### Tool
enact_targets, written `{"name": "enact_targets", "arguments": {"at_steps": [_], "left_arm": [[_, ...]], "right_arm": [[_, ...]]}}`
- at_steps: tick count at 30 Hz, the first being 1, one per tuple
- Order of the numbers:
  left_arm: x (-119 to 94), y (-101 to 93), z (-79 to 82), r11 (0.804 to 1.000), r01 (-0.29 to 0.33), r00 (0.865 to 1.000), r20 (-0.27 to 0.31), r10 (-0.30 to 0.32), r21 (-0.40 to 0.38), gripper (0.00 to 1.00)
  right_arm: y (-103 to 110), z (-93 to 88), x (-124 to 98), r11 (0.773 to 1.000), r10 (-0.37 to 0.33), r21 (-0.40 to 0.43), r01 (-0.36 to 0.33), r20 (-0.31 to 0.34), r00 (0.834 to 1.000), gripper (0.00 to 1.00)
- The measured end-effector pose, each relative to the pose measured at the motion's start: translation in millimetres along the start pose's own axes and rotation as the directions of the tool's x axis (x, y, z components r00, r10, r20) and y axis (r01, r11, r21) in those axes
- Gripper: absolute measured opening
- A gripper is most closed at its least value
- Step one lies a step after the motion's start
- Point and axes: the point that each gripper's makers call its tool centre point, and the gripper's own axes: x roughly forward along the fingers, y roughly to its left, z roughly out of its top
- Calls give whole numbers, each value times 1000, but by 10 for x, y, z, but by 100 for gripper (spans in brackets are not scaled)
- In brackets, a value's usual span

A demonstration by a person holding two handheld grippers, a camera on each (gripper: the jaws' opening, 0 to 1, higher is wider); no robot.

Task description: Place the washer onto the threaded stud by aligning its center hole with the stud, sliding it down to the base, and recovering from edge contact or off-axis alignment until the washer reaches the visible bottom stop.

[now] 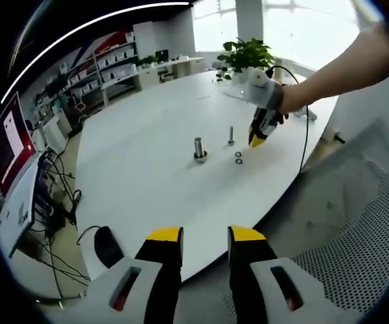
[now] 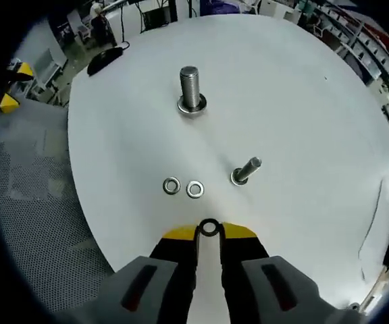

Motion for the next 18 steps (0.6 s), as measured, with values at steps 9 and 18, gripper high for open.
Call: {"name": "enact_targets", "arguments": {"at_steps": [9, 18], "left_arm": [[0, 14, 7, 1000, -4, 1000, 2, 4, -1, 24], [-5, 28, 9, 1000, -11, 1000, 5, 11, -6, 24]], "right_arm": [[-222, 156, -86, 1000, -11, -11, 11, 52, 999, 14], [-293, 368, -128, 998, -26, -46, 30, 90, 996, 14]]}}
